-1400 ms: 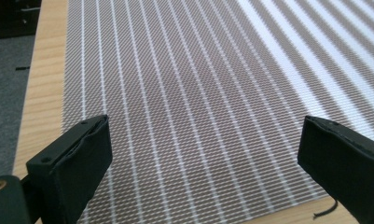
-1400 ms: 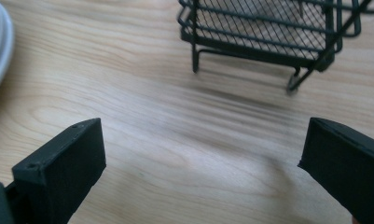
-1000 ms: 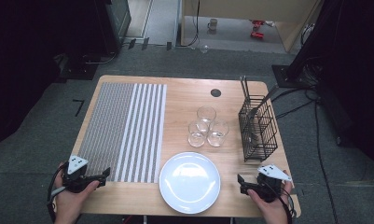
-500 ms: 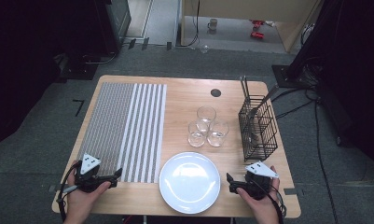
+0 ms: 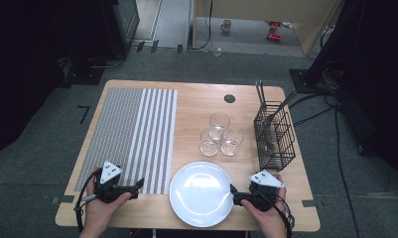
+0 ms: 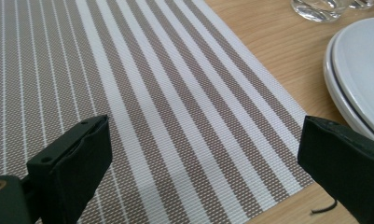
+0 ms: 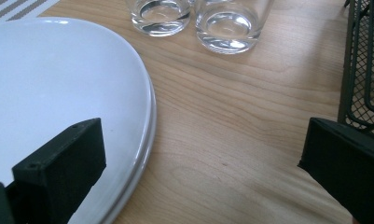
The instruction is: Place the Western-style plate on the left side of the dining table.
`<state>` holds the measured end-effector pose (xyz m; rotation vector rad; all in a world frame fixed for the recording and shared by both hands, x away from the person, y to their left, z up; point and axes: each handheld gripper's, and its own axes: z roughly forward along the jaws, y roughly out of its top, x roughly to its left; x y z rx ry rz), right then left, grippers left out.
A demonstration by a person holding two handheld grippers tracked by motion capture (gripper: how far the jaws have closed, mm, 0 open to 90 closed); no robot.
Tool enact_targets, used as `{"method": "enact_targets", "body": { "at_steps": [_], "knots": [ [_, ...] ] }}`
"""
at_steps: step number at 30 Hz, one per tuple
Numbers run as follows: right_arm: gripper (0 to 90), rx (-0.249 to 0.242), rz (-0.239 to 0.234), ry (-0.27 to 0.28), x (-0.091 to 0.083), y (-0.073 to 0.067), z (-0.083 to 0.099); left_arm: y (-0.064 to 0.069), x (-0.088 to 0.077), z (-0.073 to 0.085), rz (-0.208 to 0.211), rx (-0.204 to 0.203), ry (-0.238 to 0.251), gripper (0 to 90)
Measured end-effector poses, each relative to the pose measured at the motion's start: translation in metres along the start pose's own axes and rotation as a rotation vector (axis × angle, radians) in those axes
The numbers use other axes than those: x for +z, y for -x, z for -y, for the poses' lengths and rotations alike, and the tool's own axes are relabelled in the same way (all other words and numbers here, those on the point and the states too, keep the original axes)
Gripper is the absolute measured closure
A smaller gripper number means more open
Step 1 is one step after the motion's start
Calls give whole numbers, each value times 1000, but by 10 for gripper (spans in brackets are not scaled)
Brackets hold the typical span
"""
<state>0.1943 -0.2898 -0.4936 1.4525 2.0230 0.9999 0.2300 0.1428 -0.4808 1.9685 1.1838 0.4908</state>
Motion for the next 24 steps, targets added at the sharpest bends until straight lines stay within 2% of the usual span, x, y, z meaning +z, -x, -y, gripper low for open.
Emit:
{"method": "enact_targets", "body": {
  "at_steps": [9, 13, 17, 22, 24],
  "knots": [
    [0, -2, -17, 8, 1, -9, -4, 12, 6, -5, 22, 14, 5, 34],
    [0, -9, -4, 7, 3, -13, -4, 18, 9, -8, 33, 21, 8, 34],
    [0, -13, -13, 13, 6, -16, -5, 24, 11, -10, 44, 29, 7, 34],
    [4, -43, 22, 61, 10, -24, -2, 31, 14, -11, 58, 37, 10, 34],
    [59, -40, 25, 66, 12, -26, -2, 34, 15, -12, 63, 44, 7, 34]
  ]
}}
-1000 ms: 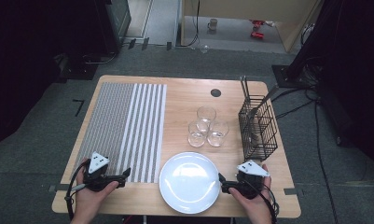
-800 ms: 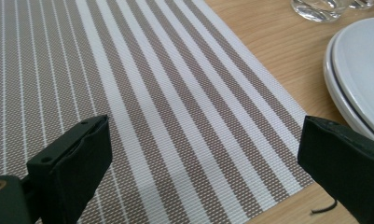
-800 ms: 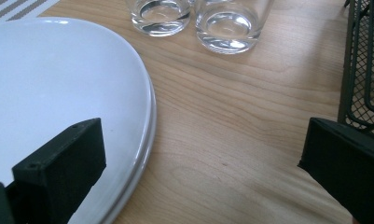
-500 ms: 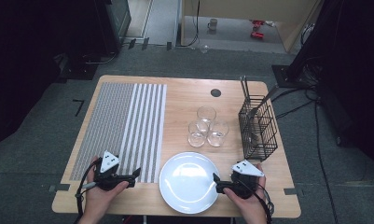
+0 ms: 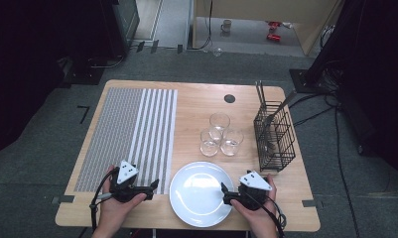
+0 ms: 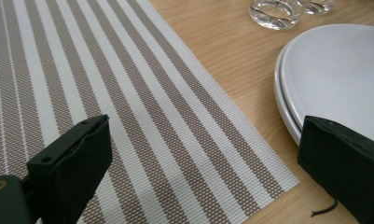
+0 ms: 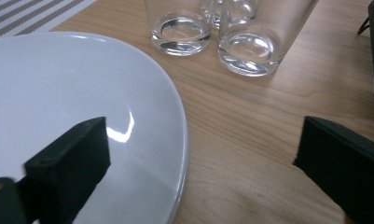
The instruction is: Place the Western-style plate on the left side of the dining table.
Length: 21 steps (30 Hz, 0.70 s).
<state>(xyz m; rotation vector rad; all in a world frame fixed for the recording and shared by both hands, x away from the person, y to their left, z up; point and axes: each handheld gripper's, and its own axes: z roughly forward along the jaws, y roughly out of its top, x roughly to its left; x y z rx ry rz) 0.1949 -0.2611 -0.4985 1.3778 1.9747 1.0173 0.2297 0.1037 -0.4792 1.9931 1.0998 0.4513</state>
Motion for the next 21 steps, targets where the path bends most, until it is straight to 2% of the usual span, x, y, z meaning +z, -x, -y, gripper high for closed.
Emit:
{"method": "enact_targets", "body": {
  "at_steps": [5, 7, 10, 11, 12, 14, 18, 21],
  "knots": [
    [127, 3, 3, 18, 2, -6, -1, 5, 3, 0, 11, 6, -9, 34],
    [166, 7, 1, 21, 2, -8, -2, 7, 5, 0, 27, -6, -7, 35],
    [212, 5, 2, 19, 3, -10, -2, 11, 5, -2, 36, -3, -2, 71],
    [299, 21, 5, 14, 4, -11, -4, 14, 7, -3, 45, 4, -3, 71],
    [299, 21, 5, 14, 4, -11, -4, 14, 7, -3, 45, 4, -3, 71],
    [398, 40, -9, 16, 4, -12, -7, 18, 9, -4, 52, 4, -5, 71],
    [480, 44, -30, 10, 5, -15, -7, 26, 16, -7, 99, -21, -28, 72],
    [513, 33, -25, 3, 6, -15, -6, 30, 18, -8, 106, -25, -38, 74]
  ]
}}
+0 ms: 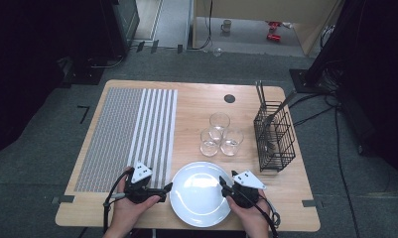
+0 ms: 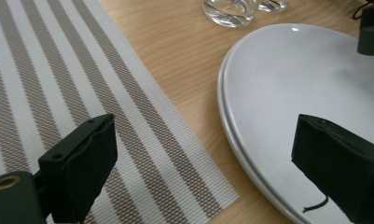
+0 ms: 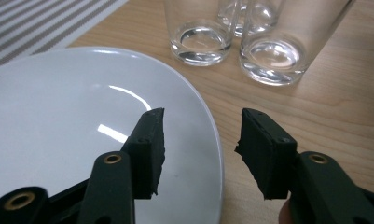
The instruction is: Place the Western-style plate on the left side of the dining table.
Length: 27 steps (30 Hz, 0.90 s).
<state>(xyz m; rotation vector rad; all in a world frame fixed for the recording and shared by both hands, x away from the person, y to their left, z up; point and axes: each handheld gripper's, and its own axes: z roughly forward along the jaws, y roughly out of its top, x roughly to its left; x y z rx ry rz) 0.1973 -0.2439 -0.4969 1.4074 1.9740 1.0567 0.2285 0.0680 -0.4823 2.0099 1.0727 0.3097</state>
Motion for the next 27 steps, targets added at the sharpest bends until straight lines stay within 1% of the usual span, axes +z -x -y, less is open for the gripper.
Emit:
{"method": "enact_targets", "body": {
  "at_steps": [1, 2, 4, 5, 6, 7, 8, 10, 11, 12, 13, 15, 17, 18, 19, 20, 21, 22, 23, 24, 25, 26, 27],
  "knots": [
    [536, -5, 16, -15, 0, 0, 2, 2, 1, 0, 2, -7, -2, 131],
    [536, -5, 16, -15, 0, 0, 2, 4, 2, -1, 0, -12, -2, 131],
    [548, 6, 28, -8, -2, 3, 4, 10, 5, 0, 2, -5, -10, 140],
    [556, 19, 30, -17, -3, 4, 5, 12, 6, 1, 4, 1, -13, 143],
    [556, 19, 30, -17, -3, 4, 5, 12, 6, 1, 4, 1, -13, 143],
    [561, 38, 24, -26, -4, 6, 5, 13, 7, 2, 6, 5, -19, 143],
    [559, 55, 10, -23, -6, 8, 7, 14, 8, 4, 10, 8, -24, 151],
    [558, 67, -7, -6, -7, 8, 10, 17, 10, 7, 14, 9, -30, 160],
    [558, 67, -7, -6, -7, 8, 10, 18, 10, 8, 14, 14, -33, 160],
    [563, 65, -17, -2, -8, 8, 11, 19, 11, 10, 11, 20, -36, 166],
    [575, 66, -24, 0, -9, 8, 12, 21, 11, 12, 5, 26, -35, 199],
    [578, 51, -29, 8, -11, 6, 16, 26, 12, 17, 17, 42, -41, 249],
    [575, 52, -22, 8, -12, 6, 17, 28, 12, 19, 17, 49, -46, 283],
    [573, 74, -23, 31, -13, 7, 19, 30, 13, 21, 19, 52, -49, 304],
    [604, 99, -49, 34, -14, 9, 20, 33, 13, 25, 35, 45, -51, 308],
    [636, 120, -69, 45, -15, 11, 20, 34, 12, 25, 38, 41, -48, 326],
    [678, 139, -77, 48, -17, 13, 21, 35, 11, 26, 37, 47, -46, 344],
    [704, 145, -76, 42, -18, 14, 22, 36, 10, 26, 36, 54, -44, 358],
    [704, 145, -76, 42, -18, 14, 22, 36, 10, 26, 36, 54, -44, 367],
    [734, 153, -69, 35, -19, 15, 23, 36, 10, 27, 41, 54, -47, 367],
    [775, 165, -65, 26, -19, 17, 25, 37, 10, 27, 53, 43, -49, 375],
    [790, 165, -60, 21, -20, 17, 26, 37, 10, 29, 78, 29, -52, 375],
    [804, 170, -60, 18, -20, 17, 27, 37, 10, 29, 84, 25, -52, 374]
  ]
}}
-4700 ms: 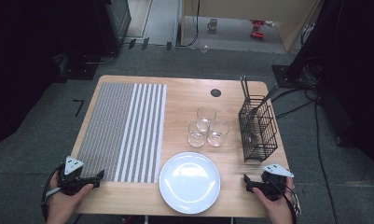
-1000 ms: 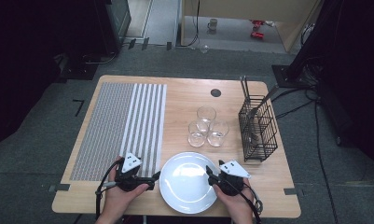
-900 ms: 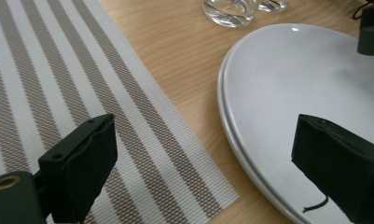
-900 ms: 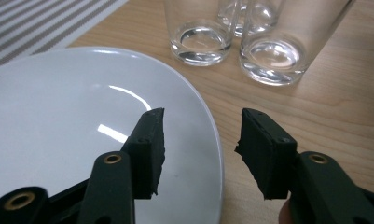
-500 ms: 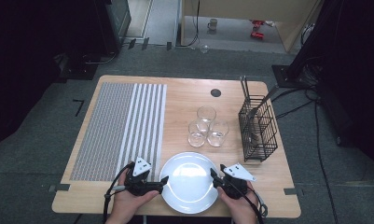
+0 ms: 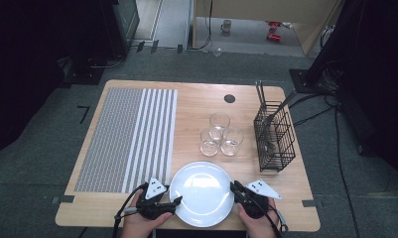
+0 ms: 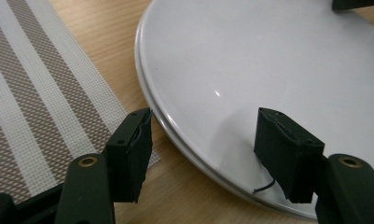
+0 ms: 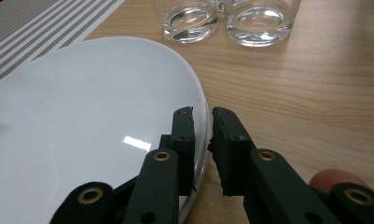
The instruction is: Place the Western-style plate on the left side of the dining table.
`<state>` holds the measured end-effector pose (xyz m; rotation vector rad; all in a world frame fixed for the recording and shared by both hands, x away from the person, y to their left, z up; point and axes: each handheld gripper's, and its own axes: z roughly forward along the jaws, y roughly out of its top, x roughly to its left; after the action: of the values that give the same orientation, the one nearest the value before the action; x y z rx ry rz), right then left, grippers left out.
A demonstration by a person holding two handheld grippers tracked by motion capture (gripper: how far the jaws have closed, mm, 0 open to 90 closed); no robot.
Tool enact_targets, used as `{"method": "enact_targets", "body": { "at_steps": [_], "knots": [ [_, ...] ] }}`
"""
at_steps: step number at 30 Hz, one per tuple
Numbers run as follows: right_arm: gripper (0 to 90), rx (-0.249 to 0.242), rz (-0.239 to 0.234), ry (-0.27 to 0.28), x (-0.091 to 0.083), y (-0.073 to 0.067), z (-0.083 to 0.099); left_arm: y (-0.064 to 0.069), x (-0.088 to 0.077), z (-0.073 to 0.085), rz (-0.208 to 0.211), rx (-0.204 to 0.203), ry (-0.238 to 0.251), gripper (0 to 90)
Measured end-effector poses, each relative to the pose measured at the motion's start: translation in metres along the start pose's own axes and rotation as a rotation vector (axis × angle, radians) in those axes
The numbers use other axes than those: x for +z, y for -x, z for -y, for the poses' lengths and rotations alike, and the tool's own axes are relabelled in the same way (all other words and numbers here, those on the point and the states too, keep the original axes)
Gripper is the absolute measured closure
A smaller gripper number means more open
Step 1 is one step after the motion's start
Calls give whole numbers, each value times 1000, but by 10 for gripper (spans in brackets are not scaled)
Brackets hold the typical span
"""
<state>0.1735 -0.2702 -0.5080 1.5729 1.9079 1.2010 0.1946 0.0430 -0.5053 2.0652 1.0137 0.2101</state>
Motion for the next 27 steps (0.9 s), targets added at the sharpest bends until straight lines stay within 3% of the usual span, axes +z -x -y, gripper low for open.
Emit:
{"method": "enact_targets", "body": {
  "at_steps": [3, 11, 13, 14, 27],
  "knots": [
    [810, 13, -3, -9, 0, -2, 1, -2, 1, 0, 3, -7, 1, 376],
    [827, -8, -6, -18, -4, -6, 1, -6, 3, 2, 50, -47, 3, 372],
    [815, 13, -9, -13, -4, -7, 1, -5, 4, 2, 49, -46, 5, 369],
    [810, 51, -15, -12, -4, -6, 1, -6, 4, 2, 51, -45, 5, 369],
    [782, 68, 7, 21, -2, -11, 5, -5, 3, 2, 43, -47, 4, 364]
  ]
}}
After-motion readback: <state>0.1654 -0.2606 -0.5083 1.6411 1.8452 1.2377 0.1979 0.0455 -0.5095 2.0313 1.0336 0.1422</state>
